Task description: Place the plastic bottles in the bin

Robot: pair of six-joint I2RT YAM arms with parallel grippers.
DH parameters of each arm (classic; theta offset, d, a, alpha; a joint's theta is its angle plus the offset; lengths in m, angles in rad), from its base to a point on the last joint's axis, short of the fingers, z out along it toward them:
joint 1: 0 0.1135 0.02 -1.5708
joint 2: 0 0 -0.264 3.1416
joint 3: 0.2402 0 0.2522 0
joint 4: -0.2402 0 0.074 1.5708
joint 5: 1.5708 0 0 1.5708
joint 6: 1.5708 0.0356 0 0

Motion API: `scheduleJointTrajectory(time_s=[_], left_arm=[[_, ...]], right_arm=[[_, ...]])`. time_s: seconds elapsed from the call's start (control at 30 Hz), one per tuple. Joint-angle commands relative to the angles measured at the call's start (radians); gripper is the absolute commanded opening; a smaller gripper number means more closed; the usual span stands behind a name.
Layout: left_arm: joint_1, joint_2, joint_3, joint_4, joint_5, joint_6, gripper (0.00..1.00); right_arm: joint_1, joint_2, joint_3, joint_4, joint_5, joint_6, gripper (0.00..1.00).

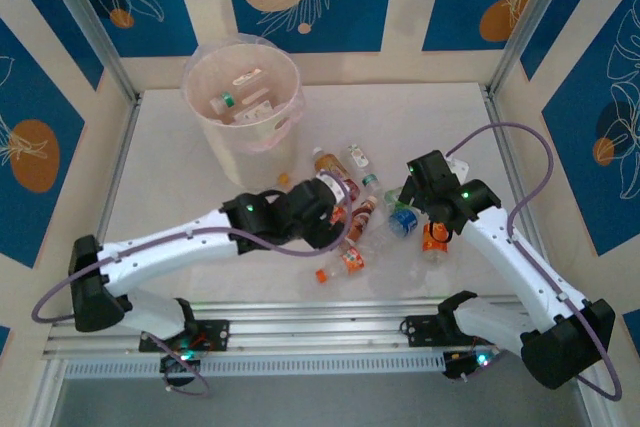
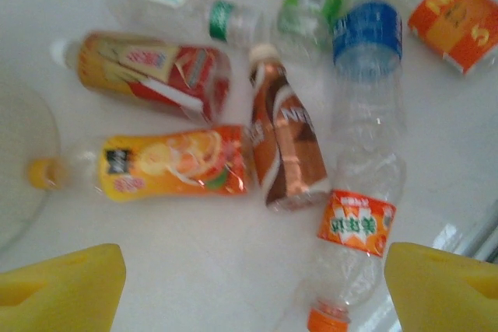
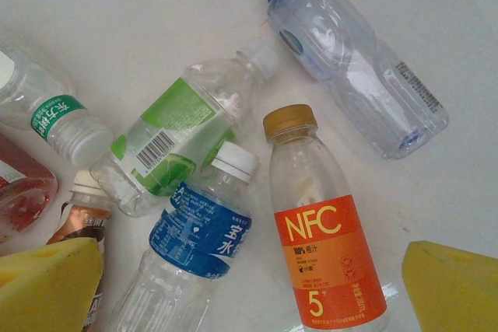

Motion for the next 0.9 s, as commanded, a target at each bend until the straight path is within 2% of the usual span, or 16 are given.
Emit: scheduleJointTrajectory(time_s=[0.0, 0.2, 0.33, 0.87], left_arm=[[-0.037, 0.061, -0.047, 0.020, -0.024, -0.122, 0.86], [-0.095, 0.210, -0.012, 0.013, -0.018, -0.181, 0.86], [-0.104, 0.290, 0.013, -0.011, -0.008, -0.217, 0.86], [-0.110, 0.432, 0.064, -0.003, 0.061, -0.196, 0.85]], right_arm=[[-0.016, -0.010, -0.013, -0.001, -0.019, -0.019, 0.99], [-0.055, -0.013, -0.022, -0.001, -0.014, -0.038, 0.99], [-0.087, -0.015, -0.029, 0.000, -0.020, -0.051, 0.99], [-0.135, -0.018, -0.044, 0.041, -0.066, -0.073, 0.99]])
